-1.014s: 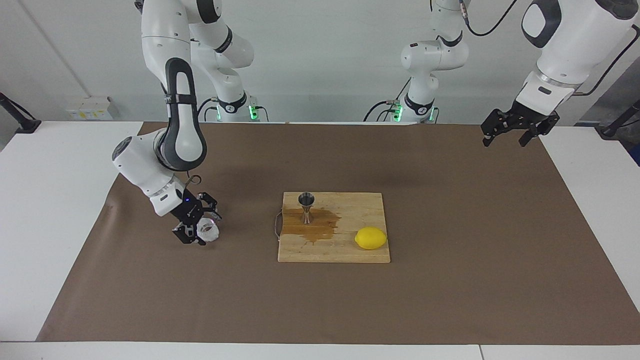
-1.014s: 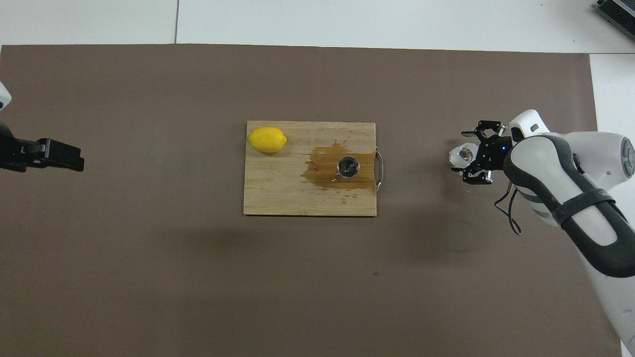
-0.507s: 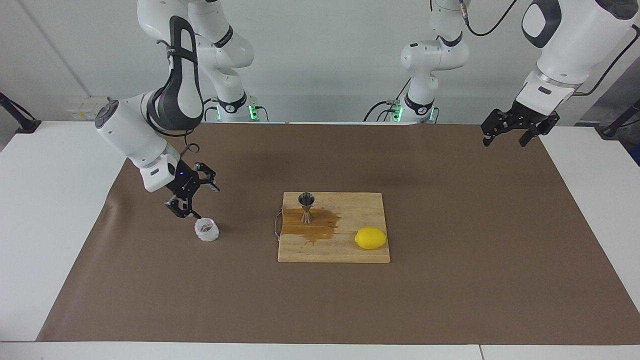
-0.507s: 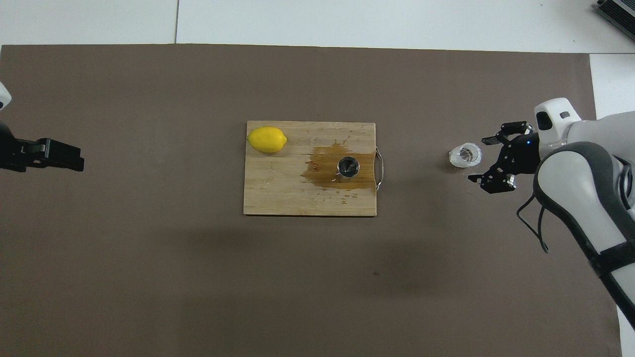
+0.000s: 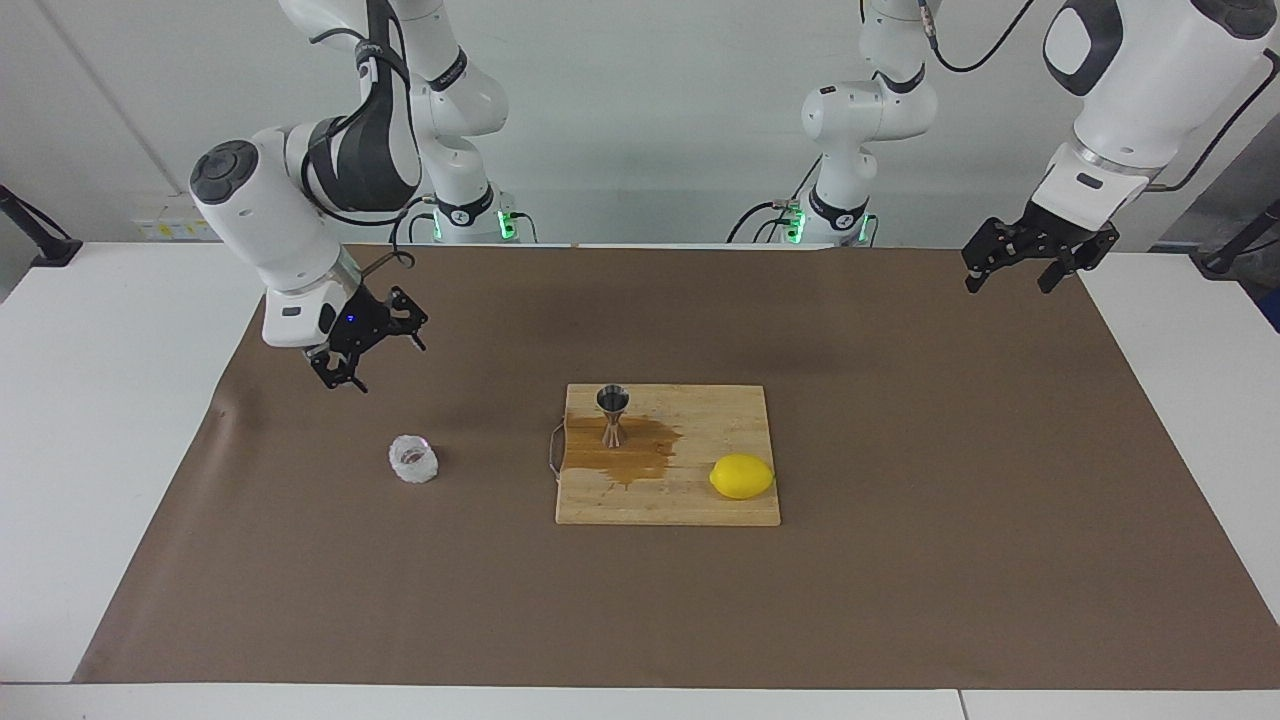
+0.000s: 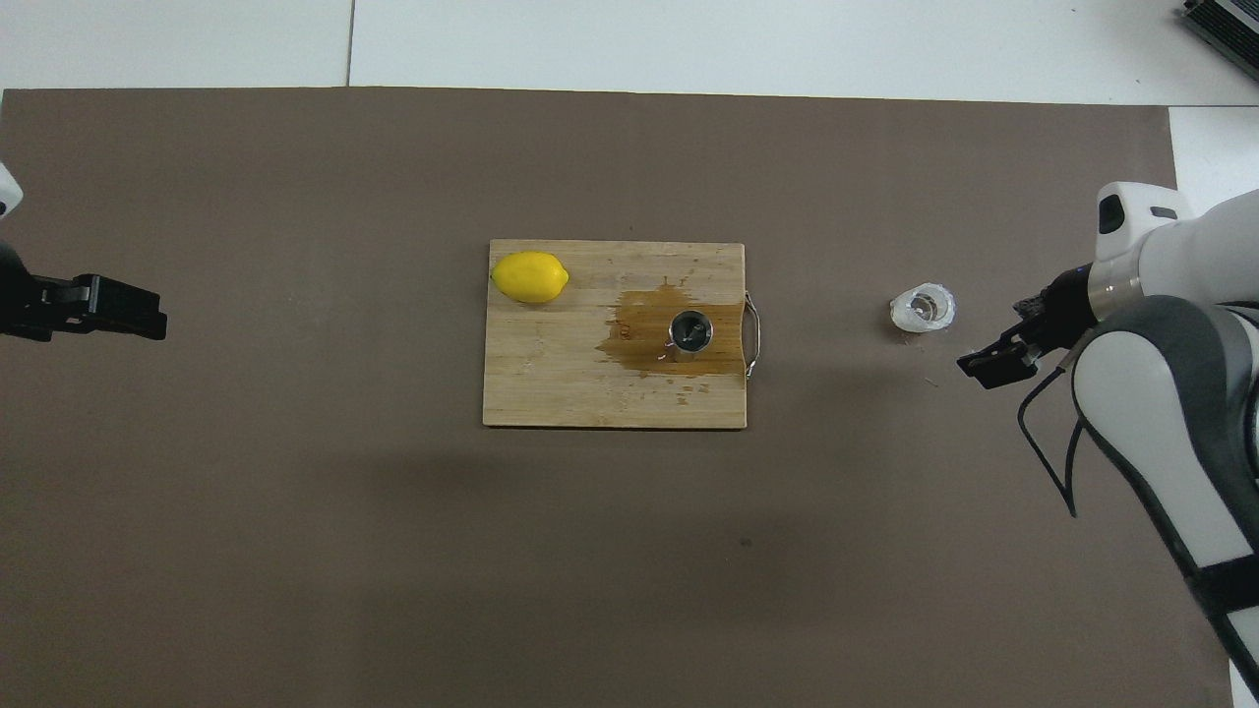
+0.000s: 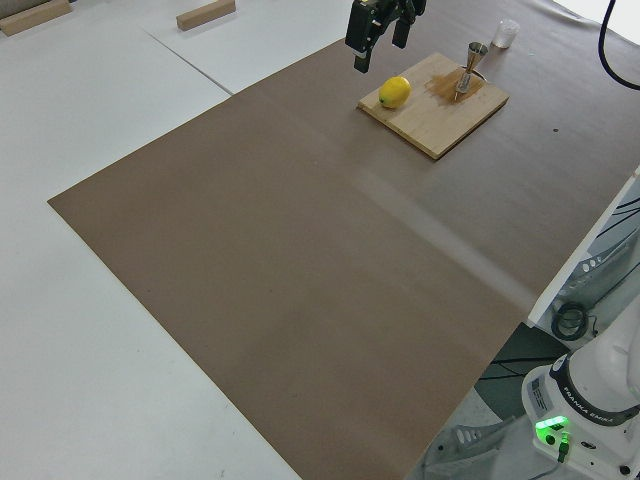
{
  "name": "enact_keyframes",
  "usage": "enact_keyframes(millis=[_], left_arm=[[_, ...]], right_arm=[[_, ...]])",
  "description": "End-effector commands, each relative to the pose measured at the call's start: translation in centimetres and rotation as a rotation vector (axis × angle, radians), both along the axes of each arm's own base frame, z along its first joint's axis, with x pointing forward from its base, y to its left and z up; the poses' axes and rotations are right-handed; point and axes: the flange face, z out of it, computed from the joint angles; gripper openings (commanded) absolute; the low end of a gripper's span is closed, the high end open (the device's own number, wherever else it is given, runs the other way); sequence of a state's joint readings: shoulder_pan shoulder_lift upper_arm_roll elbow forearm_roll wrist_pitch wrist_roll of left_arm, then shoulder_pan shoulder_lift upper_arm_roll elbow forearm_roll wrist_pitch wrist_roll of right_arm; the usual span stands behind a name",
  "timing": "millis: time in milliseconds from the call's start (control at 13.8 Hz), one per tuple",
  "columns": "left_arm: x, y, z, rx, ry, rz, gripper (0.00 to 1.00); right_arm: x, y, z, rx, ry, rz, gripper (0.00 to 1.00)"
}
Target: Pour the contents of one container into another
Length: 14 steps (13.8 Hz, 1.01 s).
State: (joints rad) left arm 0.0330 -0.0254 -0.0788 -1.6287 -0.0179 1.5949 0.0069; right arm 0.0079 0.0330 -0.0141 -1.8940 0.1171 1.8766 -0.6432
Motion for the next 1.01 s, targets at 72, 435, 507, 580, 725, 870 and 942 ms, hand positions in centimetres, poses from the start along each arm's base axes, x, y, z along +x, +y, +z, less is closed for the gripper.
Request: enact_keyframes(millis=[72,435,507,580,725,870,942], left_arm=[[-0.9,0.2,0.1,0.006,0.001,-0.001,1.00],[-0.9,0.2,0.1,0.006,0.001,0.001,1.00],[-0.9,0.2,0.1,0.006,0.001,0.001,1.00],[-0.9,0.2,0.1,0.006,0.001,0.001,1.00],[-0.9,0.2,0.1,0.006,0.002,0.001,1.00],[-0.9,0.2,0.1,0.006,0.001,0.001,1.00],[-0.9,0.2,0.1,0.006,0.001,0.001,1.00]], right_arm=[[-1.3,-0.1,5.4,-0.062,0.096,-0.252,1.00],[-3.5,-0.7,9.1,-0.094,0.124,-0.556,1.00],[-3.6,-1.6,9.3,-0.093,0.119,-0.571,1.00],[-3.6,-1.8,10.0,-0.092,0.097,-0.572,1.00],[-3.7,-2.1,10.3,-0.217,0.057,-0.546,1.00],[-3.6,-2.8,10.4,-0.217,0.050,-0.566,1.00],[-3.6,-3.1,10.3,-0.213,0.054,-0.572,1.00]])
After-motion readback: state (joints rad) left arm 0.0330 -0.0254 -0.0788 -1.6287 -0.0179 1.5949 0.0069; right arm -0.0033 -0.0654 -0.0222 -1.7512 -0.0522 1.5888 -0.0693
